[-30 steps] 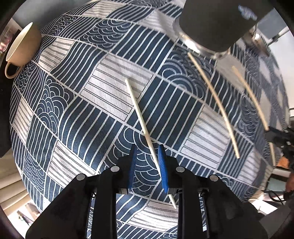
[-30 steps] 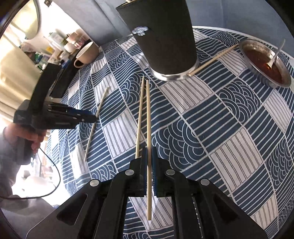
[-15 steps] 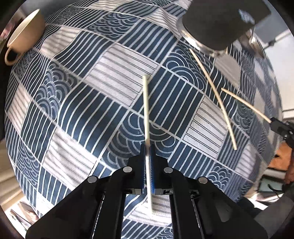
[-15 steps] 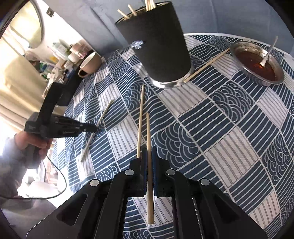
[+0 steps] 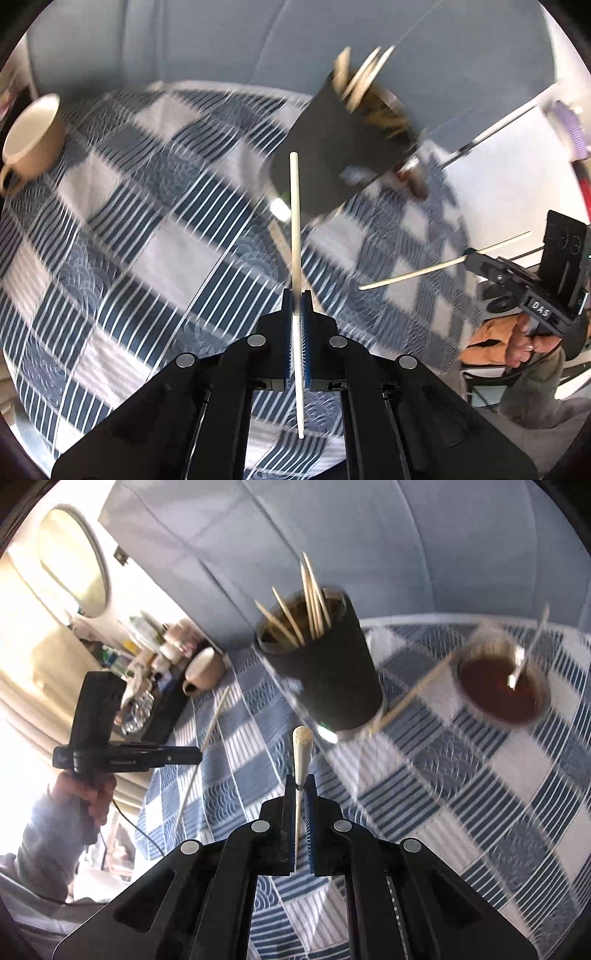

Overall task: Organize utensils
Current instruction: 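Lift both held chopsticks upright and carry them above the black cup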

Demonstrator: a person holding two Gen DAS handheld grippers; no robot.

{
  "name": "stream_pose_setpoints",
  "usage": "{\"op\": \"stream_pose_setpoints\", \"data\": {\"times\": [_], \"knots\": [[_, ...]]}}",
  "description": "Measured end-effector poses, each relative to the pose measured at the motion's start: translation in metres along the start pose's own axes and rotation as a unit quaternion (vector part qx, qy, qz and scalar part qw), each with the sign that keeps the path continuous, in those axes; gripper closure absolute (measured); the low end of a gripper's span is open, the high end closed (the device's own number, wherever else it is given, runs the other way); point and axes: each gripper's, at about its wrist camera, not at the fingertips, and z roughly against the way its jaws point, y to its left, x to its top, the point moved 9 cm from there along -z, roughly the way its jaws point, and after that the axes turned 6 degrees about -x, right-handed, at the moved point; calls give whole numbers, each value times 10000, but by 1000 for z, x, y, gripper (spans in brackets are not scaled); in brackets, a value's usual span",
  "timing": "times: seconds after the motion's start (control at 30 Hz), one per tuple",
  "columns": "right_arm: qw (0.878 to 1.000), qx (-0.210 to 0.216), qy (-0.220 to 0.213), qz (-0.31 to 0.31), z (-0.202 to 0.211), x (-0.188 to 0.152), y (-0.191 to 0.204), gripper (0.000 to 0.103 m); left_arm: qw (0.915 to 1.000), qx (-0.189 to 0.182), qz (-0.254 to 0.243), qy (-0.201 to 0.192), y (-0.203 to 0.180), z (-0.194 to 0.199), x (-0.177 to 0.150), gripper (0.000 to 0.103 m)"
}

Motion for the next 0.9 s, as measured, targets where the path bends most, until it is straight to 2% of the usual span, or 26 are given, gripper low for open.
{"op": "stream_pose_setpoints", "data": {"times": [0.27, 0.4, 0.6, 0.67, 0.9], "knots": [[9929, -133, -981, 658, 60, 96, 27, 98, 9943, -310, -626, -805, -65, 42, 75, 98], [9895, -277, -1157, 825, 65, 131, 33, 98, 9907, -267, -858, -1022, -83, 50, 112, 98], [9858, -564, -945, 1269, 47, 150, 41, 98, 9870, -356, -1086, -1129, -101, 45, 147, 98], [9829, -790, -867, 1422, 37, 152, 38, 98, 9867, -340, -1128, -1119, -103, 40, 158, 98], [9830, -990, -345, 1505, -6, 142, 25, 98, 9842, -535, -1260, -1119, -105, 10, 187, 98]]}}
